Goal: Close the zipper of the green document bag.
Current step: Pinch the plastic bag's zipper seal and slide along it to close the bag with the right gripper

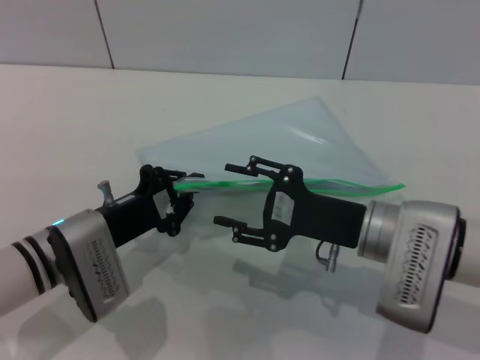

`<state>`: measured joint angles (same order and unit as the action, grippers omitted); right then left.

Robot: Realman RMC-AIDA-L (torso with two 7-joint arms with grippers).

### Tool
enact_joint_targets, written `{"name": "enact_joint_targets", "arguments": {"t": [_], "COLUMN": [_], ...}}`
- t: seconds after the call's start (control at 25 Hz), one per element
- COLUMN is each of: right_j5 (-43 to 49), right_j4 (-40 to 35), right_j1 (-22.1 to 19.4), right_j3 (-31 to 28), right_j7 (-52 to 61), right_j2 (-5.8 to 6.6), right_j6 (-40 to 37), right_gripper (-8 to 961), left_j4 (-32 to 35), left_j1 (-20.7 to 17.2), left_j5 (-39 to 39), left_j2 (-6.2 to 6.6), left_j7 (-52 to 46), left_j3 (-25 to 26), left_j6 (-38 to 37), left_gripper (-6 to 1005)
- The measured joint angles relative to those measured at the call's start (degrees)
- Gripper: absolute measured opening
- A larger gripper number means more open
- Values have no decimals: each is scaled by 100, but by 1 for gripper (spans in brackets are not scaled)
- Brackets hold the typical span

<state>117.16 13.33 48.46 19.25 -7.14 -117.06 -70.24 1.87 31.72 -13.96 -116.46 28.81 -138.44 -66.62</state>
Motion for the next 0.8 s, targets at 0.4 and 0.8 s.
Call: {"name": "enact_joint_targets", "arguments": {"t": [0.4, 0.8], "right_j5": [11, 16], "right_j4": [39, 41], "right_j1": [226, 284], "right_j3": [-89, -88], "right_j7": [-5, -7], "right_j2": [-10, -10], "right_j6": [419, 609], "right_gripper": [728, 322], "left_j4": [41, 42], "left_j1": [12, 10], "left_j5": [141, 149], "left_j2": [-5, 3], "left_j7": [7, 13], "left_j3": [1, 1], "left_j6": [0, 9], "left_gripper": [55, 55]}}
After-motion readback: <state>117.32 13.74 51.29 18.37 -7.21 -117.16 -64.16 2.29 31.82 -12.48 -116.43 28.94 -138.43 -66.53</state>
